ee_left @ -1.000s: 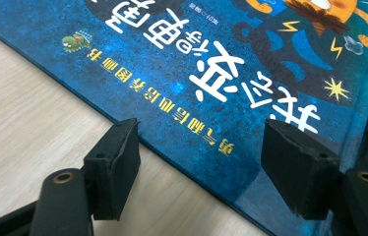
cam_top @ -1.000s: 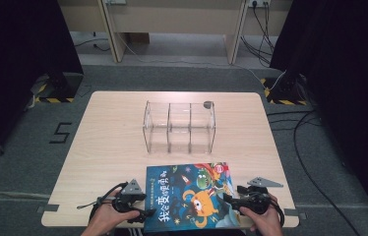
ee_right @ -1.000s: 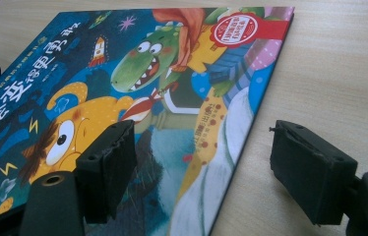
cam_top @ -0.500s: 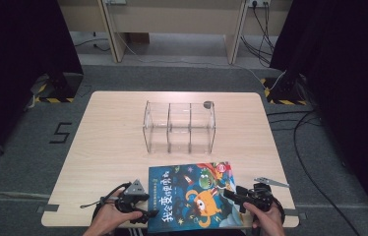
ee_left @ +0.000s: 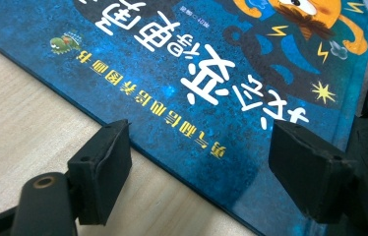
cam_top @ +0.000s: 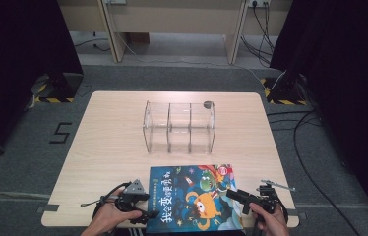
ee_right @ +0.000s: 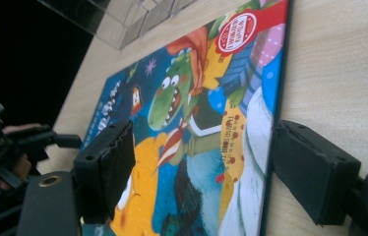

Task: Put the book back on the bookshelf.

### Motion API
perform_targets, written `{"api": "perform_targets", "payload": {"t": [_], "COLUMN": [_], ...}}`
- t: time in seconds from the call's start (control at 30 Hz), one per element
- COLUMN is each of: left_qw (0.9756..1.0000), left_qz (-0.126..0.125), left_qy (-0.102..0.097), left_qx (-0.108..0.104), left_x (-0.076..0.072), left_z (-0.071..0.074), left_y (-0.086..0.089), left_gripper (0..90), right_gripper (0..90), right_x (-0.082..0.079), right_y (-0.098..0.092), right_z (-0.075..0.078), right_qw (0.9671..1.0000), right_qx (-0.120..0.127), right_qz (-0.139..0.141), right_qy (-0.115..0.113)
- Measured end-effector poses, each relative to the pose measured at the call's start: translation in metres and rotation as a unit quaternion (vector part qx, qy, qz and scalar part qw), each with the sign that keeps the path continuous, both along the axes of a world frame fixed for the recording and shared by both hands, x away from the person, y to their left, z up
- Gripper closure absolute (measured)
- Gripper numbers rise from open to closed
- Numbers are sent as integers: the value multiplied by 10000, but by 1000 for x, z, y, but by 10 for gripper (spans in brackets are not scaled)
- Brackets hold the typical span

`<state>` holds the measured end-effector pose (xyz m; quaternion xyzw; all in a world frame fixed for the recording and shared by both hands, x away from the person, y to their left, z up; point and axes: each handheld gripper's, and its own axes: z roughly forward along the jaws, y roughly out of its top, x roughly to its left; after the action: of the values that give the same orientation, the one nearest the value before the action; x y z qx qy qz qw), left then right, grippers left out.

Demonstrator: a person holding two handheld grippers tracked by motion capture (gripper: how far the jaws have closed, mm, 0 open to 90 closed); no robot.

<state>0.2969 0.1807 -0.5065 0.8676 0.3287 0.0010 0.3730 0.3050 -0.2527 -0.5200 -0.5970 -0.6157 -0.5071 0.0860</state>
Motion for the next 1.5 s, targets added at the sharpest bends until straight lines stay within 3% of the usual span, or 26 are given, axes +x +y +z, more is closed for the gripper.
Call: {"api": "perform_targets", "payload": {"t": [0.2,0.43,0.7,0.8,1.1,1.23,1.27,1.3,1.33,1.4,1.5], "left_qw": [10000,10000,9999,9997,9996,9997,9997,9997,9997,9998,9999], "left_qz": [-20,-31,8,9,25,11,-13,-13,-30,-22,-48], "left_qy": [35,60,128,159,186,149,164,164,161,119,75], "left_qx": [-33,-18,-111,-160,-211,-182,-183,-183,-165,-151,-122], "left_x": [1,1,2,2,3,2,2,2,2,1,1], "left_z": [0,0,0,0,-1,-1,-1,-1,0,-1,-1], "left_y": [1,1,3,5,7,7,6,6,6,6,6], "left_gripper": [235,221,220,220,216,216,218,218,219,232,232], "right_gripper": [256,265,327,363,466,471,529,529,577,544,539], "right_x": [-2,0,-4,-5,-8,-8,-7,-7,-8,-8,-8], "right_y": [-3,-2,-7,-11,-14,-10,-3,-3,6,10,10], "right_z": [-2,-1,1,3,10,6,3,3,6,11,12], "right_qw": [9995,9998,9992,9982,9961,9976,9976,9976,9982,9957,9942], "right_qx": [281,152,378,594,831,675,653,653,246,-328,-433], "right_qz": [-70,6,-8,-29,-37,27,211,211,426,643,772], "right_qy": [149,96,125,14,-302,-153,-124,-124,-346,-585,-618]}}
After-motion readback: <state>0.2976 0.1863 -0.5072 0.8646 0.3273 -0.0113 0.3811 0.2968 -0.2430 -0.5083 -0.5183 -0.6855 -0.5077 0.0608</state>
